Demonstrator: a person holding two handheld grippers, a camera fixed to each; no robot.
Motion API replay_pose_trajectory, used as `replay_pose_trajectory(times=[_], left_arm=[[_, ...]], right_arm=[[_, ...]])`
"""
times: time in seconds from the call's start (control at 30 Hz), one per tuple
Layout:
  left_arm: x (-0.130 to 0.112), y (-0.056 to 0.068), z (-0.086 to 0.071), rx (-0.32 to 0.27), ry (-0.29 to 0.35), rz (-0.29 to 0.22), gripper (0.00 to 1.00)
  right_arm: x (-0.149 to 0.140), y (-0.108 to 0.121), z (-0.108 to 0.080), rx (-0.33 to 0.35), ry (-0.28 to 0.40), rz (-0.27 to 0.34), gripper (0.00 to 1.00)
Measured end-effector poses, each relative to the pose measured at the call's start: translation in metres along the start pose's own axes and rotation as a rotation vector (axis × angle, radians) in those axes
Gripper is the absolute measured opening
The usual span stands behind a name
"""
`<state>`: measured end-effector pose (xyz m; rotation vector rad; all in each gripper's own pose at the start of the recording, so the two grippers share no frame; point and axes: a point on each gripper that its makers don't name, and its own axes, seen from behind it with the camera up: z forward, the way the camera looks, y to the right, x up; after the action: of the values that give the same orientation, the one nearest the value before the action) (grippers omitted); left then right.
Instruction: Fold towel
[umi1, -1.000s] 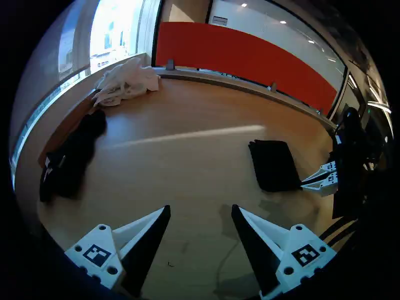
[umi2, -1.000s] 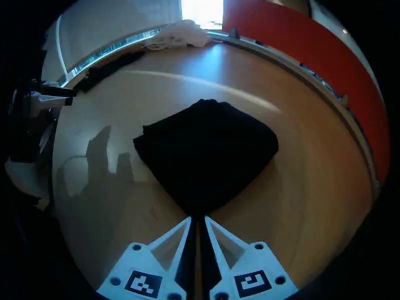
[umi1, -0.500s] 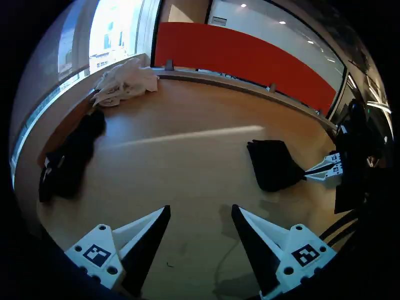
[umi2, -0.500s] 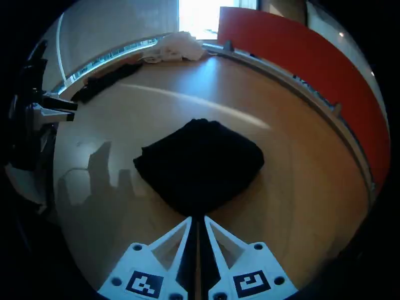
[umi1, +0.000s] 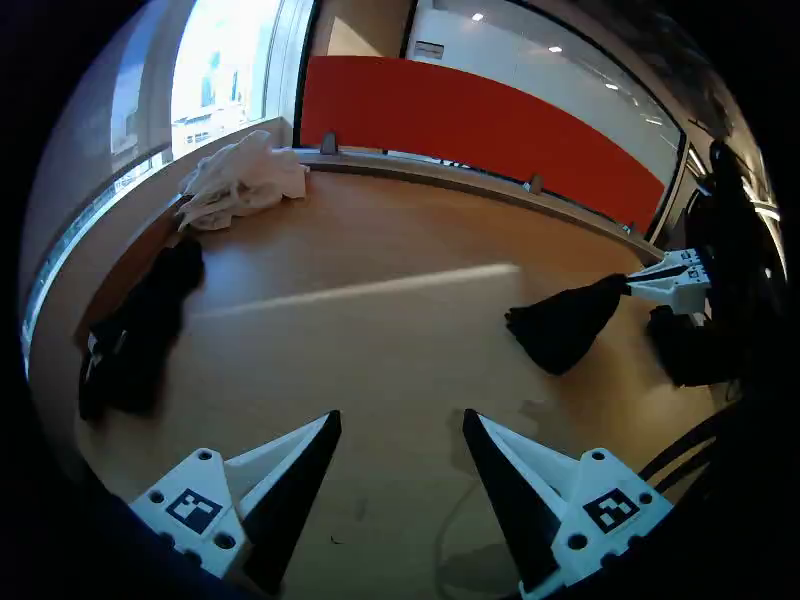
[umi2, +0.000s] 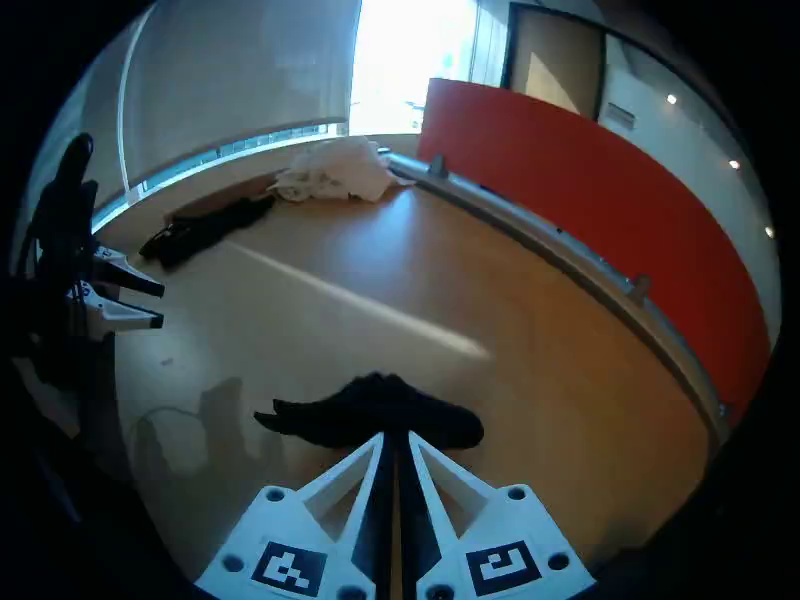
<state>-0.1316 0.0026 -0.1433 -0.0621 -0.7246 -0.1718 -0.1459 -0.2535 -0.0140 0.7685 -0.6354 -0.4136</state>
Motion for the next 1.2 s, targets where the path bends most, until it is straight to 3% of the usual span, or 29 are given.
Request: replay_pose_trajectory(times=[0.2, 0.4, 1.2], left_arm=[[0.009, 0.005, -0.001, -0.015, 0.014, 0.011, 0.9], [0.015, 0.011, -0.001, -0.027, 0.021, 0.021, 0.9], [0.021, 0.041, 0.01, -0.05, 0.007, 0.055, 0.9]], right_arm=[[0.03, 0.015, -0.026, -0.032, 0.051, -0.013, 0.02], [0.041, 0.034, -0.049, -0.074, 0.073, -0.013, 0.02], [0.012, 0.135, -0.121, -0.2, 0.089, 0.068, 0.02]])
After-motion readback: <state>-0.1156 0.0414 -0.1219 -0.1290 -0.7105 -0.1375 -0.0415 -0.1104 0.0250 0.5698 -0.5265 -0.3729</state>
